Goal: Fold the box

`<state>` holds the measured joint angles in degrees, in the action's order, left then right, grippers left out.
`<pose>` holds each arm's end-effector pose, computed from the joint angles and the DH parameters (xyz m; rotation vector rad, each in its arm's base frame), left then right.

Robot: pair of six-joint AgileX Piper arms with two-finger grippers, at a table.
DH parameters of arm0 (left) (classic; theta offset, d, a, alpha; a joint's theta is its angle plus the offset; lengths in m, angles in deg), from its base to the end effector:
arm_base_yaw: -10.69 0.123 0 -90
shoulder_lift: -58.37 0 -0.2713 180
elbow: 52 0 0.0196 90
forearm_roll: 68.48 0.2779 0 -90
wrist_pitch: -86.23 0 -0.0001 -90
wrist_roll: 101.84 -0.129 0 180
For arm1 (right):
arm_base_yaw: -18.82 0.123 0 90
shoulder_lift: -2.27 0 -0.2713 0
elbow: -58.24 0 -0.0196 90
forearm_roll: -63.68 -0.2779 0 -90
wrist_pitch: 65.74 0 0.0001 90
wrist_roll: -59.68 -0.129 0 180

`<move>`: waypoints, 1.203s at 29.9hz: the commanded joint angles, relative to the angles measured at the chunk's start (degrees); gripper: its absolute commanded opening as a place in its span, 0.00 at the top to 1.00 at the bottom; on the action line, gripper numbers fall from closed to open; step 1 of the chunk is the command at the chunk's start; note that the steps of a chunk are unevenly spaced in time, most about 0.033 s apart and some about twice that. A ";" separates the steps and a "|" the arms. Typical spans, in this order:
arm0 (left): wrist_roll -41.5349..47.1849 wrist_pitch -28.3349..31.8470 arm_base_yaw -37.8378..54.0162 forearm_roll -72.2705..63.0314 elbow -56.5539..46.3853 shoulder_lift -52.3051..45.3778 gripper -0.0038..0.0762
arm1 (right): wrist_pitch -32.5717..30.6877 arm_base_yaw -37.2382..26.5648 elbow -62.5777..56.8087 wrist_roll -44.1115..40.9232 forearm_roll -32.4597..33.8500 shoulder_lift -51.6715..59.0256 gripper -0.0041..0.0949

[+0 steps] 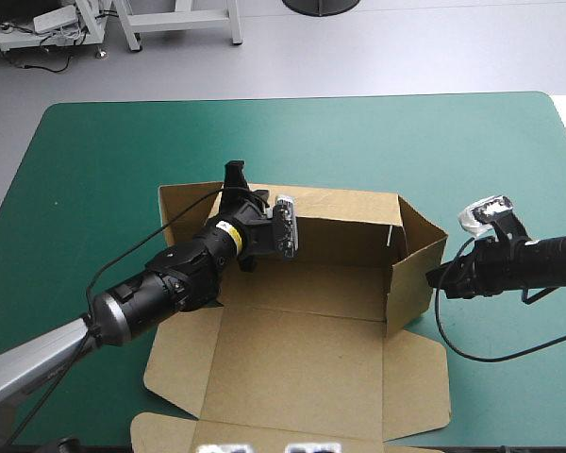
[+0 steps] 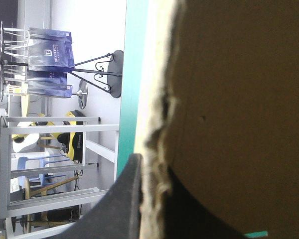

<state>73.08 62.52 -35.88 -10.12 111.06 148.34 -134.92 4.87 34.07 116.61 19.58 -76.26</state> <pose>0.2909 -0.2430 0.2718 1.5607 1.4041 0.5189 0.2600 0.0219 0.2524 -0.6439 2.4352 0.6895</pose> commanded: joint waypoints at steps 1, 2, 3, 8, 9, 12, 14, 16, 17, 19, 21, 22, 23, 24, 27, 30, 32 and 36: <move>2.27 -3.01 -0.07 -4.03 -0.11 -0.72 0.96 | 1.21 0.06 1.28 0.94 -2.69 1.29 0.51; 2.27 -3.01 -0.07 -4.03 -0.11 -0.72 0.96 | 1.85 0.06 1.28 1.46 -2.81 1.29 0.50; 2.27 -3.01 -0.07 -4.03 -0.11 -0.72 0.96 | 2.56 0.06 1.28 2.28 -2.92 1.29 0.50; 2.27 -3.01 -0.07 -4.03 -0.11 -0.72 0.96 | 3.97 0.06 1.28 5.44 -4.14 1.29 0.50; 2.27 -3.01 -0.07 -4.03 -0.11 -0.72 0.96 | 3.97 0.06 1.28 6.19 -4.73 1.29 0.50; 2.27 -3.01 -0.07 -4.03 -0.11 -0.72 0.96 | 3.42 0.06 1.28 7.97 -7.67 1.21 0.50; 2.27 -3.01 -0.07 -4.03 -0.11 -0.72 0.96 | 2.49 0.06 1.28 8.53 -9.17 1.21 0.50; 2.27 -3.01 -0.07 -4.03 -0.11 -0.72 0.96 | 0.64 0.06 1.28 8.53 -9.72 1.21 0.50; 2.27 -3.01 -0.07 -4.03 -0.11 -0.72 0.96 | -0.70 0.06 1.28 8.53 -9.83 1.21 0.50; 2.72 -3.01 -0.07 -4.03 -0.11 -0.72 0.96 | -2.62 0.27 1.28 8.20 -10.32 1.21 0.50; 2.47 -3.01 -0.07 -4.03 -0.11 -0.60 0.96 | -2.62 1.70 1.28 7.53 -10.35 1.21 0.50; 2.47 -3.01 -0.07 -4.03 -0.11 -0.37 0.96 | -2.62 3.10 1.28 7.53 -10.20 1.21 0.50; 2.47 -3.01 -0.07 -4.03 -0.11 -0.25 0.96 | -2.62 4.49 1.28 7.53 -10.22 1.21 0.50; 2.47 -3.01 -0.07 -4.03 -0.11 0.01 0.96 | -2.29 6.43 1.28 7.53 -10.22 1.21 0.50; 2.47 -3.01 -0.07 -4.03 -0.11 0.79 0.96 | 4.12 11.88 1.28 7.53 -10.10 1.21 0.50; 2.47 -3.13 -0.42 -4.03 -0.11 0.80 0.96 | 12.22 16.24 1.28 7.53 -9.96 1.21 0.50; 2.47 -3.02 -0.55 -4.03 -0.11 0.80 0.96 | 15.91 17.67 1.28 7.44 -9.83 1.21 0.50; 2.47 -3.14 -0.55 -3.94 -0.11 0.80 0.96 | 21.90 18.33 1.28 5.08 -9.60 1.17 0.50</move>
<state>73.54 62.18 -36.00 -9.05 111.06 149.40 -119.07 22.66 34.07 122.85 13.25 -76.26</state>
